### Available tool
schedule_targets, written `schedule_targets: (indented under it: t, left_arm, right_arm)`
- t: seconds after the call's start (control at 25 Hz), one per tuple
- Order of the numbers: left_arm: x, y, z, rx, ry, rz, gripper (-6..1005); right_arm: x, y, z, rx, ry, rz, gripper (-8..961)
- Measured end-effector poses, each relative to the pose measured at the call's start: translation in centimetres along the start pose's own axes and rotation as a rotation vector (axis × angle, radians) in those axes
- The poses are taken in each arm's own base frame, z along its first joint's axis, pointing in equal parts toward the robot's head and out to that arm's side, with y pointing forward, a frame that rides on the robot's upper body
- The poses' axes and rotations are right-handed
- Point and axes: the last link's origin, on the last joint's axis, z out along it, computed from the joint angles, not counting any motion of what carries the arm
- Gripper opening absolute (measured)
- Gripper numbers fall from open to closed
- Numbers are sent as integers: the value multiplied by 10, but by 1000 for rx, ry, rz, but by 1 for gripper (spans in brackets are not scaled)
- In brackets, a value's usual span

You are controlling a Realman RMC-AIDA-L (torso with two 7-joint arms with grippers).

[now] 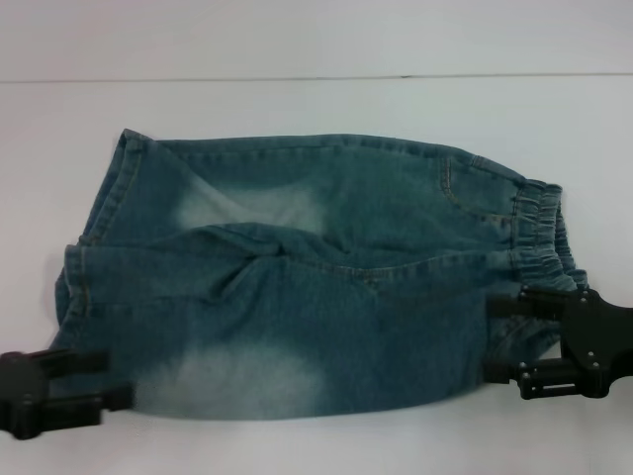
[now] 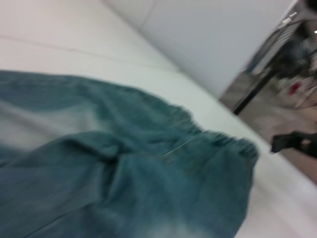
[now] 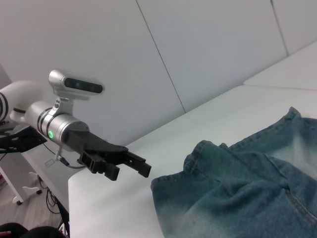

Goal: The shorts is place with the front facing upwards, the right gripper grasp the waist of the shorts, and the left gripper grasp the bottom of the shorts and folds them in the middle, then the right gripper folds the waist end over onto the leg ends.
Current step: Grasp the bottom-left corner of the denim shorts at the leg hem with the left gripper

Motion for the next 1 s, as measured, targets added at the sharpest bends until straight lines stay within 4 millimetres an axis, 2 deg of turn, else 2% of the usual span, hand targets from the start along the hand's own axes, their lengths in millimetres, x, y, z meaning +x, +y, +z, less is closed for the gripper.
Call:
schedule_targets:
  t: [0.16, 0.32, 0.56, 1.0]
  left_arm:
    - [0, -7, -28, 87, 13, -29, 781]
    - [-4, -14, -41, 152, 3, -63, 774]
    - [-10, -26, -39, 235, -30, -100, 764]
    - [-11, -34, -34, 278, -49, -107, 744]
  right_arm:
    - [2, -2, 0, 13, -2, -6, 956]
    - [5, -5, 2, 30, -6, -24, 956]
    - [3, -9, 7, 30, -7, -37, 955]
    - [3, -8, 8, 19, -1, -42, 955]
